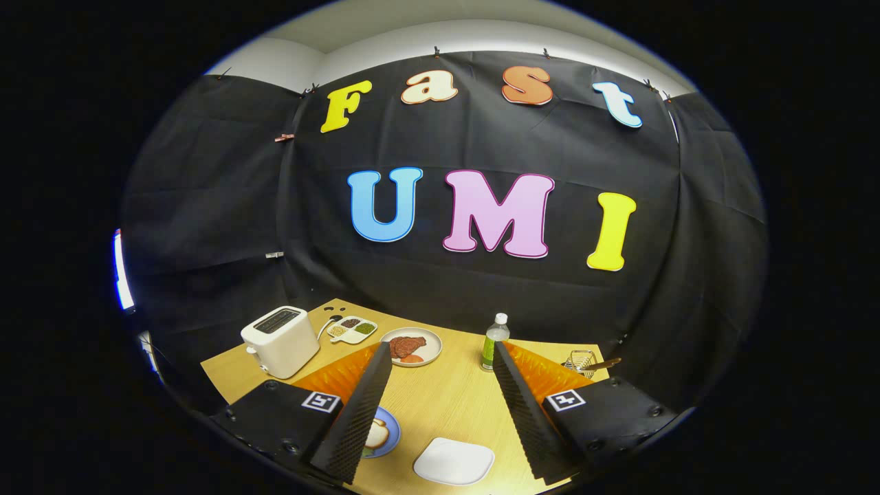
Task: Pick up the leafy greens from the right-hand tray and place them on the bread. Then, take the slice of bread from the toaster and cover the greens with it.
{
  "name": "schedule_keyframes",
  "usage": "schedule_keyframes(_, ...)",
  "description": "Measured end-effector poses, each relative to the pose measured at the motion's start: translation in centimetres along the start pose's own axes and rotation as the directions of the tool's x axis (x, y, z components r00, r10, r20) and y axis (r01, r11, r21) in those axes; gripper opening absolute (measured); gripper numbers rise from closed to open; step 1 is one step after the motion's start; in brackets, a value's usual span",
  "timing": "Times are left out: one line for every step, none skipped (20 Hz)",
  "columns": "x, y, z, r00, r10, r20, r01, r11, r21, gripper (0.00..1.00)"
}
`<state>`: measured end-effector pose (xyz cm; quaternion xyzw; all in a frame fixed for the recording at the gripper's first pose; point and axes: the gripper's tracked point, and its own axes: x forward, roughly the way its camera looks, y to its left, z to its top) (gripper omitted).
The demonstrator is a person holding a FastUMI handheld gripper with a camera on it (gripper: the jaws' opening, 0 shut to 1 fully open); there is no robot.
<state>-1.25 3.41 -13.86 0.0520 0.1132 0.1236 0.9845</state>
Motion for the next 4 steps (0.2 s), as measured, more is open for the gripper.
schedule_keyframes(-0.02, -0.05, -0.05, 1.000, -0.001, 0.002, 0.001, 1.000, -0.003, 0.92)
schedule_keyframes(0.00, -0.03, -0.07, 1.000, 0.001, -0.001, -0.001, 1.000, -0.004, 0.92)
schedule_keyframes(-0.02, 0.09, -0.21, 1.000, 0.000, -0.003, 0.000, 1.000, -0.003, 0.92)
schedule_keyframes(0.04, 0.09, -0.25, 1.000, 0.000, -0.005, 0.000, 1.000, -0.003, 0.92)
